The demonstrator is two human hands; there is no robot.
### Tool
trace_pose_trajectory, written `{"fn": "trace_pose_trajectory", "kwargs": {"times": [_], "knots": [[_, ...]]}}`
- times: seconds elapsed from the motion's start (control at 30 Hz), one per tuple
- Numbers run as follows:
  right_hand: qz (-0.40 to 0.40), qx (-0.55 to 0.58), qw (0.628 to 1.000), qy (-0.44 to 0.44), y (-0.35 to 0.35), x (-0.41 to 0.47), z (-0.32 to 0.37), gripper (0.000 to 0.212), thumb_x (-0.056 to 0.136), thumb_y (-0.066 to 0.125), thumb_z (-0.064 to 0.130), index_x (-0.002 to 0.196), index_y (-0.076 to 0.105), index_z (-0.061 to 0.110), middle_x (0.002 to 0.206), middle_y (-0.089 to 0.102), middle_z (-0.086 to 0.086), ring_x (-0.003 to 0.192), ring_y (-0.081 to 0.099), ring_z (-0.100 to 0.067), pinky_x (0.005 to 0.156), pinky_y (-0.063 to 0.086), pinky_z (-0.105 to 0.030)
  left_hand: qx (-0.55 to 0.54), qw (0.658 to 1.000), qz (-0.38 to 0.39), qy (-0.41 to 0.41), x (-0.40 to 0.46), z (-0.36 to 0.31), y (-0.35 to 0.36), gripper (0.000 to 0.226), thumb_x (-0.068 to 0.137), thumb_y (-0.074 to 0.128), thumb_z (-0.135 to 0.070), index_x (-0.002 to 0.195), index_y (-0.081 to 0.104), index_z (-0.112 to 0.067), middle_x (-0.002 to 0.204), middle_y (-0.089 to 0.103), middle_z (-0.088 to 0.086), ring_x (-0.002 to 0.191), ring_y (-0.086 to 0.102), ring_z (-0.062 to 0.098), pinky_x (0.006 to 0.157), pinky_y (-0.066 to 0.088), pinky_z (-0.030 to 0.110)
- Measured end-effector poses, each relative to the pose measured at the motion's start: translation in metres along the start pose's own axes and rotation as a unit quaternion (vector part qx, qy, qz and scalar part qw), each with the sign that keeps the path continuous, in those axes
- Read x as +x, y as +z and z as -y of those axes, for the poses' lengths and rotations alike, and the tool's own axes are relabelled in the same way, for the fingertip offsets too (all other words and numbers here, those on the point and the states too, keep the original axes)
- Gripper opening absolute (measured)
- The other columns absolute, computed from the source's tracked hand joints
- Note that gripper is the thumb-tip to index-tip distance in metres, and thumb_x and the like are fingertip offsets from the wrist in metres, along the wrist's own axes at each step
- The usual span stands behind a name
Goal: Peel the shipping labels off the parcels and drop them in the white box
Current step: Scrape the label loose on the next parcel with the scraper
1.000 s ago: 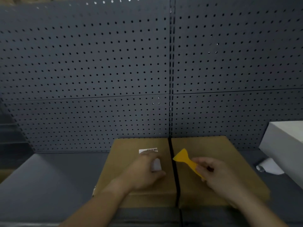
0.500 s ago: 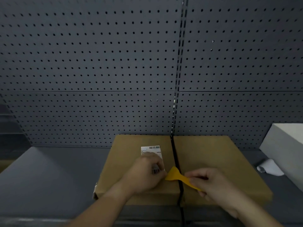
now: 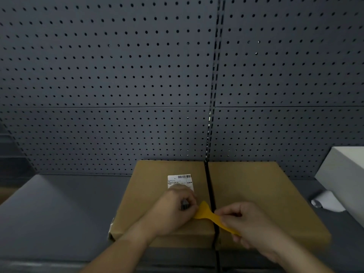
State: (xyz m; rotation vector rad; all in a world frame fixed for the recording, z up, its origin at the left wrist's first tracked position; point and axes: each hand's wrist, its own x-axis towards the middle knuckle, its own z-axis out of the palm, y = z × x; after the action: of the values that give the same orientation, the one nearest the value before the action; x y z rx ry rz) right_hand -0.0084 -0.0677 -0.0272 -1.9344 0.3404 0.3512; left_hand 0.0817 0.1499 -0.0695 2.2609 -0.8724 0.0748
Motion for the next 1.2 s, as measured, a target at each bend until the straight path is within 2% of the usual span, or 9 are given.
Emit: {"fn": "trace_pose_trajectory", "kwargs": {"times": [0.13,0.3,0.4,0.5,0.67,0.77,0.93,1.0,1.2], "knots": [[0.005,-0.003,1.0,0.012,-0.001,-0.003,0.003,0.009,0.092,0.07,0.028,0.097,0.077,0.032,0.061,0.069,-0.004,0.057,0.056,-0.019,0.046,0.043,-0.025,-0.009,1.0,0.001,0.0,0.001,0.002,0.001,0.011,0.086,0.068,-0.032,0.079,0.063,-0.038,0.102,0.065,-0.016,0.104,0.059,0.001,0.089,0.049,0.02],[0.014,-0.01,1.0,0.011,0.001,-0.002,0.008,0.011,0.095,0.067,0.025,0.102,0.074,0.029,0.06,0.066,-0.003,0.047,0.052,-0.013,0.043,0.041,-0.023,-0.01,1.0,0.0,0.003,0.001,0.003,0.001,0.007,0.088,0.068,-0.028,0.081,0.067,-0.031,0.103,0.065,-0.015,0.103,0.058,0.0,0.09,0.048,0.017],[0.019,-0.007,1.0,0.016,0.001,-0.003,0.007,0.01,0.094,0.068,0.026,0.101,0.075,0.029,0.063,0.067,-0.005,0.052,0.055,-0.017,0.044,0.043,-0.024,-0.011,1.0,0.006,-0.002,0.001,0.004,0.001,0.011,0.089,0.067,-0.03,0.081,0.063,-0.037,0.105,0.064,-0.016,0.105,0.057,-0.001,0.091,0.047,0.017],[0.018,-0.016,1.0,0.015,0.003,-0.001,0.008,0.011,0.095,0.066,0.026,0.102,0.074,0.029,0.06,0.067,-0.004,0.047,0.052,-0.014,0.043,0.042,-0.024,-0.007,1.0,0.005,-0.001,0.002,0.004,0.002,0.015,0.089,0.067,-0.03,0.081,0.06,-0.04,0.105,0.064,-0.016,0.104,0.057,-0.001,0.089,0.045,0.014],[0.028,-0.02,0.999,0.021,0.004,-0.002,0.012,0.012,0.095,0.067,0.025,0.104,0.073,0.028,0.067,0.068,-0.004,0.045,0.055,-0.01,0.043,0.042,-0.022,-0.011,1.0,-0.001,-0.003,0.002,0.005,0.002,0.016,0.089,0.067,-0.029,0.08,0.059,-0.039,0.103,0.064,-0.016,0.101,0.058,0.0,0.086,0.042,0.01],[0.027,-0.011,0.999,0.025,0.006,-0.002,0.016,0.012,0.096,0.064,0.023,0.105,0.072,0.026,0.063,0.065,-0.004,0.04,0.05,-0.008,0.04,0.04,-0.021,-0.009,1.0,-0.005,0.003,0.002,0.007,0.003,0.013,0.089,0.067,-0.028,0.081,0.062,-0.036,0.102,0.065,-0.015,0.1,0.058,0.0,0.083,0.043,0.009],[0.028,-0.008,0.999,0.025,0.004,-0.002,0.014,0.011,0.096,0.065,0.025,0.103,0.073,0.028,0.065,0.066,-0.006,0.049,0.054,-0.013,0.043,0.041,-0.023,-0.015,1.0,-0.007,0.003,0.002,0.007,0.004,0.006,0.089,0.067,-0.026,0.083,0.067,-0.027,0.1,0.066,-0.014,0.099,0.059,0.004,0.085,0.048,0.016],[0.026,-0.01,0.999,0.024,0.007,0.0,0.017,0.012,0.097,0.063,0.024,0.104,0.072,0.027,0.065,0.064,-0.005,0.049,0.052,-0.012,0.041,0.039,-0.021,-0.014,1.0,-0.01,0.005,0.003,0.007,0.003,0.006,0.09,0.068,-0.024,0.084,0.068,-0.024,0.1,0.066,-0.013,0.097,0.059,0.003,0.083,0.047,0.014],[0.031,-0.003,0.999,0.029,0.008,0.0,0.017,0.012,0.097,0.063,0.023,0.104,0.072,0.027,0.063,0.066,-0.004,0.045,0.052,-0.01,0.041,0.041,-0.022,-0.03,0.999,-0.01,-0.009,0.002,0.006,0.002,0.007,0.092,0.066,-0.026,0.085,0.066,-0.026,0.098,0.067,-0.012,0.093,0.061,0.006,0.078,0.046,0.012]]}}
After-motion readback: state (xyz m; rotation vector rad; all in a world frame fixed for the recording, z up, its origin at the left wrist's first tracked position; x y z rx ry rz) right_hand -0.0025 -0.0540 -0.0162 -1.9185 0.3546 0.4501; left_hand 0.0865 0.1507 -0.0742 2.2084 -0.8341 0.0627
